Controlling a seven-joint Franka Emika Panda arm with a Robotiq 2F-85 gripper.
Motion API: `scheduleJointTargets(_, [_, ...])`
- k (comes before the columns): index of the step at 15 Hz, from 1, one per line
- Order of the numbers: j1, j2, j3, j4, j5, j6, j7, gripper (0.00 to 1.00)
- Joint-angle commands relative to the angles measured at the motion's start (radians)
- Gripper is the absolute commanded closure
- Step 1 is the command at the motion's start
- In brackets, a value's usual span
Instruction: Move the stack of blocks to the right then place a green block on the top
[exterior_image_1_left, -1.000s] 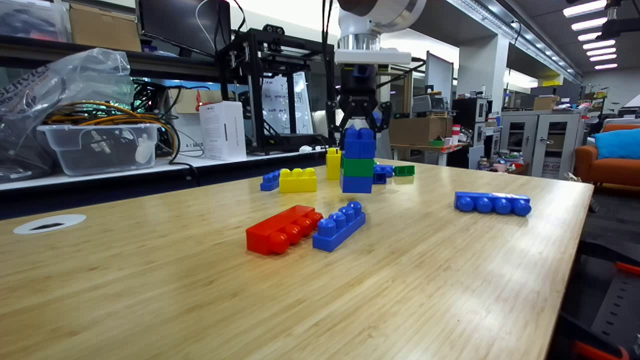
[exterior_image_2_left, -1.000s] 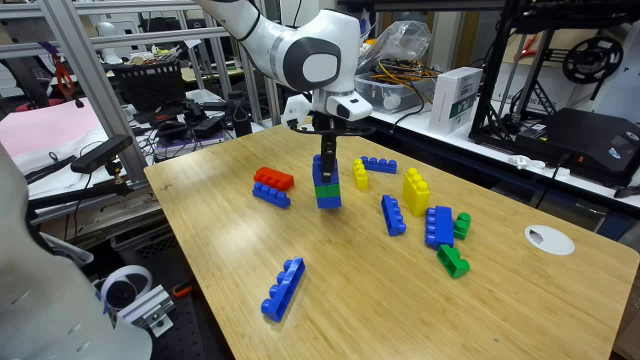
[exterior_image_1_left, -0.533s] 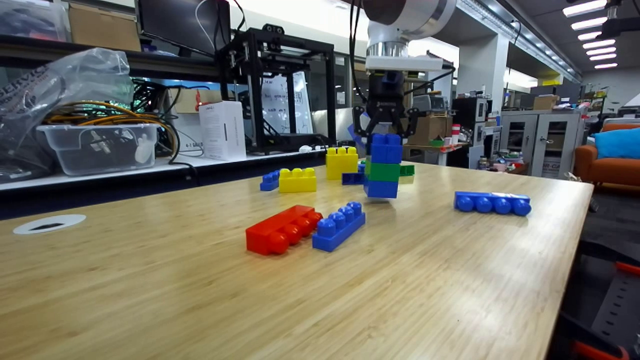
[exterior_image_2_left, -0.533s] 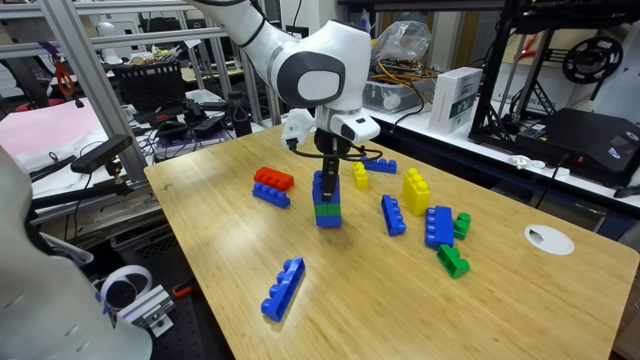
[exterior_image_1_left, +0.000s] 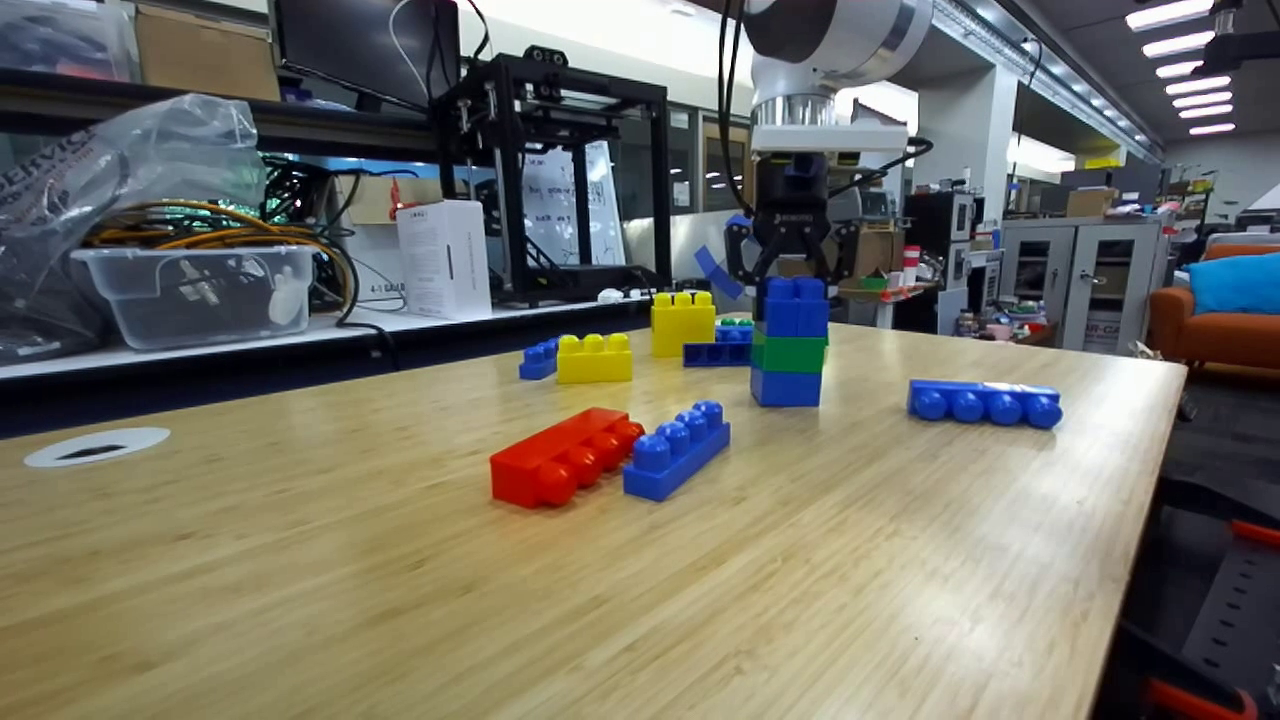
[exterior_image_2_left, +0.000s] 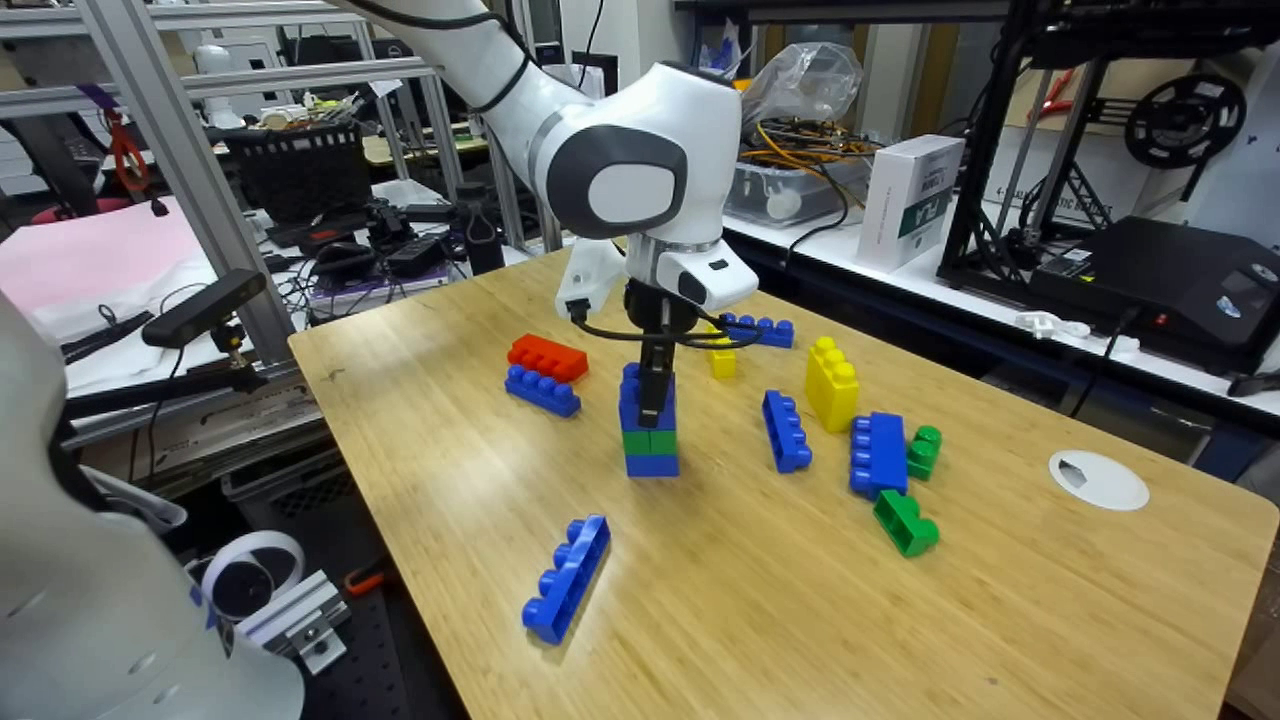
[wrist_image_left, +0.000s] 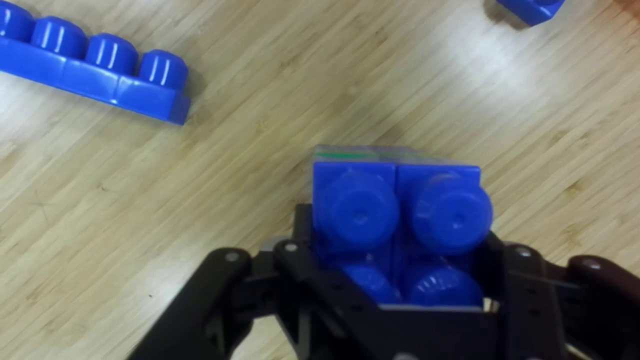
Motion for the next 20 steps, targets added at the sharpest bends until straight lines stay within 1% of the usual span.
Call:
scheduleJointTargets(1, [-0.004, -0.015, 0.002, -0.02, -0.022, 0.014, -0.011, 0.56])
scheduleJointTargets(7, [0.001, -0.011, 0.007, -0.012, -0.045, -0.003, -0.01, 0.56])
scheduleJointTargets(8, [0.003, -0.012, 0.008, -0.014, -0.056, -0.002, -0.007, 0.24])
scheduleJointTargets(9, [0.005, -0.014, 0.009, -0.015, -0.065, -0.004, -0.007, 0.07])
scheduleJointTargets(10, [0.006, -0.018, 0.011, -0.016, -0.066, -0.011, -0.014, 0.02])
scheduleJointTargets(11, [0.007, -0.021, 0.013, -0.017, -0.074, -0.014, -0.014, 0.0])
scheduleJointTargets(15, [0.011, -0.074, 0.023, -0.021, -0.075, -0.079, -0.043, 0.0])
scheduleJointTargets(20, [0.005, -0.271, 0.04, -0.021, -0.076, -0.248, -0.12, 0.0])
